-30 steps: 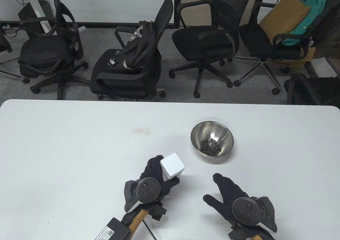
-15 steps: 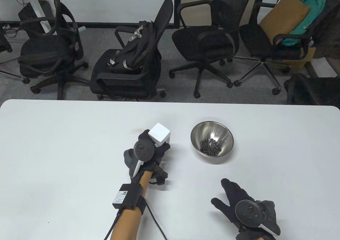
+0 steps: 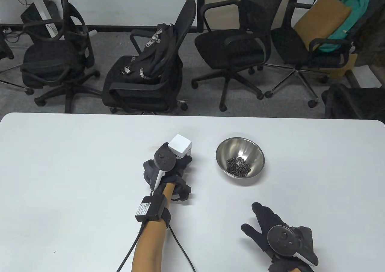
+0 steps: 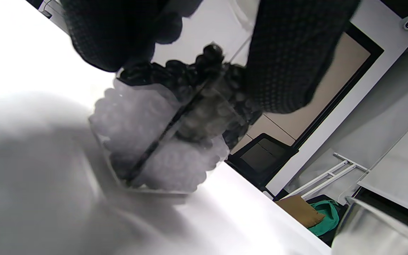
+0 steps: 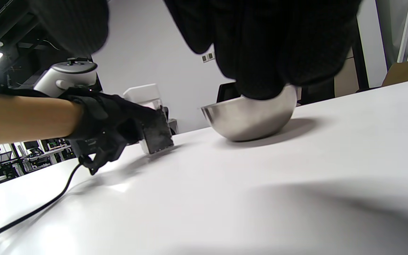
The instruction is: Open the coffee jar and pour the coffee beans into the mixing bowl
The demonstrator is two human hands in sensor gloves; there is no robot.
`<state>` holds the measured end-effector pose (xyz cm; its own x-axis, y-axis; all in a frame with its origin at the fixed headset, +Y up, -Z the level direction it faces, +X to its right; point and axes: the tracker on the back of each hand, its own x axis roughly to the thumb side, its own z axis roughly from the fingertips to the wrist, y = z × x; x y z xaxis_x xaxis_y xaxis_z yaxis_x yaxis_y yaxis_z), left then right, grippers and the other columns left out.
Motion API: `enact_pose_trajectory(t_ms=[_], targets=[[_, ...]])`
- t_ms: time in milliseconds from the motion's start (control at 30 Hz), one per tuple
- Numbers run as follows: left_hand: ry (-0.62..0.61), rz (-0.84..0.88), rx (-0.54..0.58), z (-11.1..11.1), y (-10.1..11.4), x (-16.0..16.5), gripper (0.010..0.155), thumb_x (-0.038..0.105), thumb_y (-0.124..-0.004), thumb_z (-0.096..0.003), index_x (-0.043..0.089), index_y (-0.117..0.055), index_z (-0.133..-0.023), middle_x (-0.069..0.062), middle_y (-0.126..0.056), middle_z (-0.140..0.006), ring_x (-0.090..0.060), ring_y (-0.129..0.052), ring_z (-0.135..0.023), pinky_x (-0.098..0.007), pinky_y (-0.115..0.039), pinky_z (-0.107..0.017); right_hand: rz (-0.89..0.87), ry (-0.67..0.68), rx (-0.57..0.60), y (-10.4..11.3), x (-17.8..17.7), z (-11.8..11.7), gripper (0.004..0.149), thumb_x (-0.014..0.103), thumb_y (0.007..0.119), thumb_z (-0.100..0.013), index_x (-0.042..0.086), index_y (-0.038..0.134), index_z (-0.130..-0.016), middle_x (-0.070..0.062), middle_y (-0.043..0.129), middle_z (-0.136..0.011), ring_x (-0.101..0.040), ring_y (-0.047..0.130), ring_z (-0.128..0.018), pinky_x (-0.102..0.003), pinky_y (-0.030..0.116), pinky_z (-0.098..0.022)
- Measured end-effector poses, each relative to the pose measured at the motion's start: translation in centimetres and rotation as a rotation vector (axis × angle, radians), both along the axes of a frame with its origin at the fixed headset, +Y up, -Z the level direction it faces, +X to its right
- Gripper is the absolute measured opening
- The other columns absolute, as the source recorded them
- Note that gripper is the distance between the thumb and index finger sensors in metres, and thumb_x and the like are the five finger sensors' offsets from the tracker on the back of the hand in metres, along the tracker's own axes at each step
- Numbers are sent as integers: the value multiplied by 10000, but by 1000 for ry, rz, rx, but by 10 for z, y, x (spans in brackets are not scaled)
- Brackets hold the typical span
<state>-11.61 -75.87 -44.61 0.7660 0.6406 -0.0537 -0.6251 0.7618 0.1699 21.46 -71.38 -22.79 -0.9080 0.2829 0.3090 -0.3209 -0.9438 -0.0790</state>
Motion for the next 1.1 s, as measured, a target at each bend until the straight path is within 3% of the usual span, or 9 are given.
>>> enact_pose_trajectory(t_ms=[233,433,500,633,833,1100], targets=[[-17,-8,-3,2,-5,0,984,497,-977,-456,-38,-450,-1092,-276,-595,-1049,-447,-858,-918,-511,-838,-651,1,-4,-10,0,1,-1,771,556,675,-602,-2,530,-1114,-322,690,-1003,-458,840,-782,-597,760,-584],[-73,5,-60,22,-1,-6,1071,523,-916,-505,-128,-345,-1135,-391,-475,-1085,-584,-715,-953,-632,-708,-682,-11,-13,-7,2,3,-1,772,556,674,-603,0,524,-1117,-322,685,-1007,-461,835,-787,-599,756,-587],[-86,-24,-39,36,4,-9,1059,512,-895,-530,-142,-322,-1136,-407,-451,-1084,-603,-680,-960,-659,-678,-684,-13,-16,-4,2,4,-1,777,558,671,-603,4,509,-1124,-331,663,-1020,-468,823,-798,-602,751,-592],[-257,-68,64,82,17,-8,1003,535,-820,-572,-116,-320,-1147,-387,-449,-1093,-594,-662,-976,-666,-661,-692,-26,-22,29,4,6,-1,763,554,672,-604,31,499,-1132,-321,642,-1041,-476,803,-820,-611,737,-605],[-484,-112,194,141,27,0,823,541,-794,-574,19,-545,-1160,-299,-571,-1115,-523,-739,-987,-640,-692,-699,-39,-14,54,2,9,-2,731,547,677,-601,82,502,-1137,-296,629,-1065,-486,763,-866,-625,706,-633],[-588,-200,231,182,26,-5,776,547,-790,-571,99,-594,-1174,-262,-633,-1131,-503,-762,-993,-646,-692,-701,-28,3,64,-3,9,-3,718,540,681,-599,109,493,-1141,-286,620,-1076,-495,741,-885,-642,682,-647]])
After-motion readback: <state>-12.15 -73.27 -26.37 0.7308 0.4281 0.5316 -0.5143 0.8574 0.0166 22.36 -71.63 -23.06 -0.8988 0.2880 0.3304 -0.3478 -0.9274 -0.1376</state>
